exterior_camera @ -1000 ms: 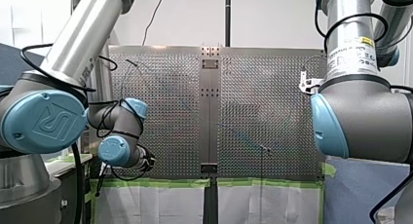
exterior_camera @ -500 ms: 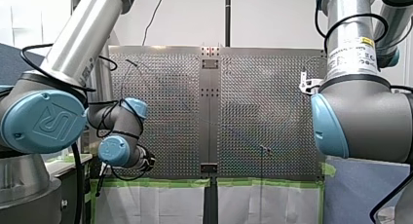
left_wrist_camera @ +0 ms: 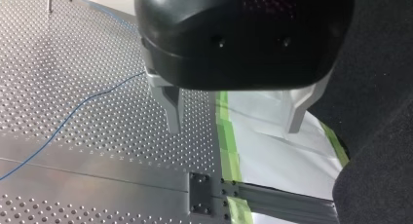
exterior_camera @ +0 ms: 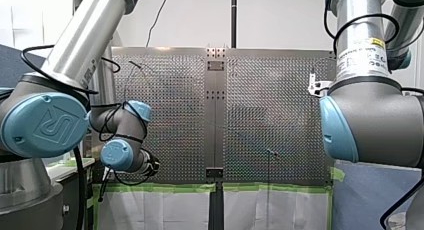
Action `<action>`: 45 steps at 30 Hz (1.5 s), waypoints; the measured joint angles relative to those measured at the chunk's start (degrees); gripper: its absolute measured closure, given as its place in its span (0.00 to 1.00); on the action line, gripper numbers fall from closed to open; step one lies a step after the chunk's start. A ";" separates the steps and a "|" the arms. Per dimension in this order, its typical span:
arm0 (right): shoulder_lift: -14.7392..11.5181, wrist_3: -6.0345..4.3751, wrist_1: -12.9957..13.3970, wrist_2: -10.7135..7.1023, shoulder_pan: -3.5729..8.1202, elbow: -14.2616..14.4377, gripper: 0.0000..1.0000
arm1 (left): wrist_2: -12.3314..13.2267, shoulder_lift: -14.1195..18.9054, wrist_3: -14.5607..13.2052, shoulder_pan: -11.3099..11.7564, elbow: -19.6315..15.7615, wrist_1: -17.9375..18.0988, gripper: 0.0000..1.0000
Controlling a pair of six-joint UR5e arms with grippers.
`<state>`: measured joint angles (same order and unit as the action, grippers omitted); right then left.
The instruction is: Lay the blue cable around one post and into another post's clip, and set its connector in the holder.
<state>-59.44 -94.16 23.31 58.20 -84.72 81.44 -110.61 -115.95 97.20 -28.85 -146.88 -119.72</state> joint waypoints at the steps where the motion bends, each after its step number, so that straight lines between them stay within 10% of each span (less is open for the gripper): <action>1: 0.02 -0.02 0.03 0.00 0.01 0.00 1.00 | 0.00 -0.01 -0.01 0.00 0.00 0.00 0.00; 45: 0.77 -1.69 0.79 0.04 -0.80 -1.08 1.00 | -0.01 0.00 -0.18 0.09 0.04 0.00 0.00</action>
<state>-58.66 -95.85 24.10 58.24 -85.52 80.36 -110.61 -115.96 97.03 -28.76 -146.84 -119.72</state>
